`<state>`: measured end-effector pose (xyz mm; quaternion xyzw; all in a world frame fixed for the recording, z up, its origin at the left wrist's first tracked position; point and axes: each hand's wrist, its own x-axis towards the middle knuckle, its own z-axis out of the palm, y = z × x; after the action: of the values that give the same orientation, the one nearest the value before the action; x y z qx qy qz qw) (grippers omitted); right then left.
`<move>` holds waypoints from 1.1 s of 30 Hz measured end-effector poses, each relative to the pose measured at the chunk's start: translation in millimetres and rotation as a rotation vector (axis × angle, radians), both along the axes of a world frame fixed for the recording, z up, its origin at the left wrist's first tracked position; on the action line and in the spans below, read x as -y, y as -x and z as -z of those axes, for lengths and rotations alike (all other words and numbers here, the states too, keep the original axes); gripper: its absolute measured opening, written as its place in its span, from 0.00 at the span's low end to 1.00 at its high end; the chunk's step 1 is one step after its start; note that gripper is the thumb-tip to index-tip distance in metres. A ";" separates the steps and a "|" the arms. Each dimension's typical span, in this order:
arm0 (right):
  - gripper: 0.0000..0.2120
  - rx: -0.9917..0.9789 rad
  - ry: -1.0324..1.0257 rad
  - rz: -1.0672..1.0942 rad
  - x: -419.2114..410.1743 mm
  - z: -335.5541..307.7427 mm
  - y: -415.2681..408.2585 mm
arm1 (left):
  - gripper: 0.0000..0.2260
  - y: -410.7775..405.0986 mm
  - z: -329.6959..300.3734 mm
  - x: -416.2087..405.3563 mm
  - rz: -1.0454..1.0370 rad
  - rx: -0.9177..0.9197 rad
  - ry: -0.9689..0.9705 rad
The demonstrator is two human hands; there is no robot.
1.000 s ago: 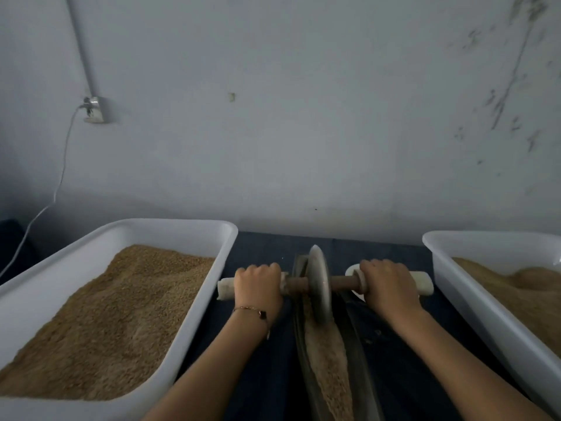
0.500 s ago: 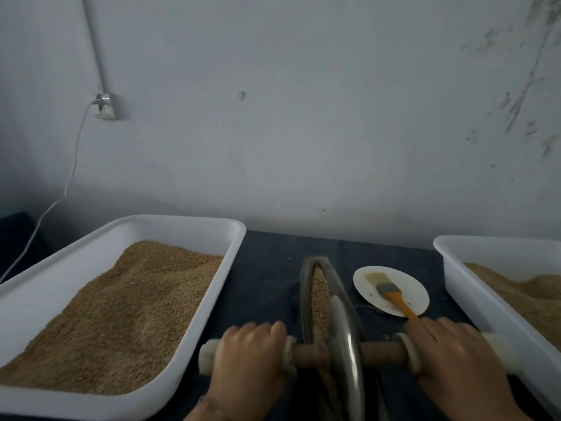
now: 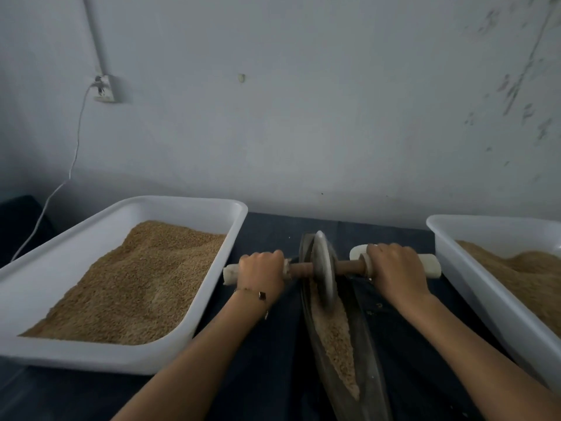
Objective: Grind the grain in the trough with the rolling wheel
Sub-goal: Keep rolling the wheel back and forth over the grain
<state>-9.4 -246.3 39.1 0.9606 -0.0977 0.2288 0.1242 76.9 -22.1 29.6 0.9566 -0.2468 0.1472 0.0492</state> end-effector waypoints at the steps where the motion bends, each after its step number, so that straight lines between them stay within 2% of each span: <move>1: 0.05 0.018 -0.010 -0.020 -2.9 1.5 10.2 | 0.07 7.3 2.0 -4.8 0.019 -0.013 0.009; 3: 0.07 0.035 -0.019 -0.053 -8.4 3.9 32.5 | 0.07 25.1 2.6 -15.1 0.059 -0.028 0.021; 7: 0.18 0.121 -0.085 -0.152 -13.0 7.5 81.8 | 0.06 69.2 -1.4 -31.7 0.112 -0.012 0.004; 11: 0.24 0.047 -0.109 -0.179 -4.4 16.0 108.8 | 0.10 100.0 -5.7 -42.1 0.143 0.049 -0.036; 14: 0.26 -0.012 -0.119 -0.157 -0.4 17.5 102.7 | 0.08 93.2 -10.2 -36.9 0.133 0.051 -0.045; 16: 0.23 -0.036 -0.129 -0.136 1.1 19.8 87.1 | 0.07 79.2 -8.7 -29.9 0.115 0.050 -0.039; 19: 0.11 -0.096 -0.094 -0.043 10.7 22.4 50.4 | 0.09 48.4 -2.6 -16.3 0.076 0.060 -0.031; 23: 0.03 -0.046 -0.094 -0.008 19.8 11.2 -6.7 | 0.08 2.6 -3.4 4.7 0.000 0.105 0.043; 28: 0.06 -0.035 -0.065 0.004 32.7 -2.5 -49.4 | 0.08 -33.2 -13.4 22.2 -0.078 0.136 0.019; 33: 0.05 0.044 -0.093 -0.033 24.1 9.6 -24.8 | 0.09 -20.6 -7.9 16.1 -0.055 0.192 -0.001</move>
<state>15.4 -270.4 29.5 0.9614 -0.0952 0.2473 0.0735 97.5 -38.2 37.4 0.9444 -0.2241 0.2395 0.0208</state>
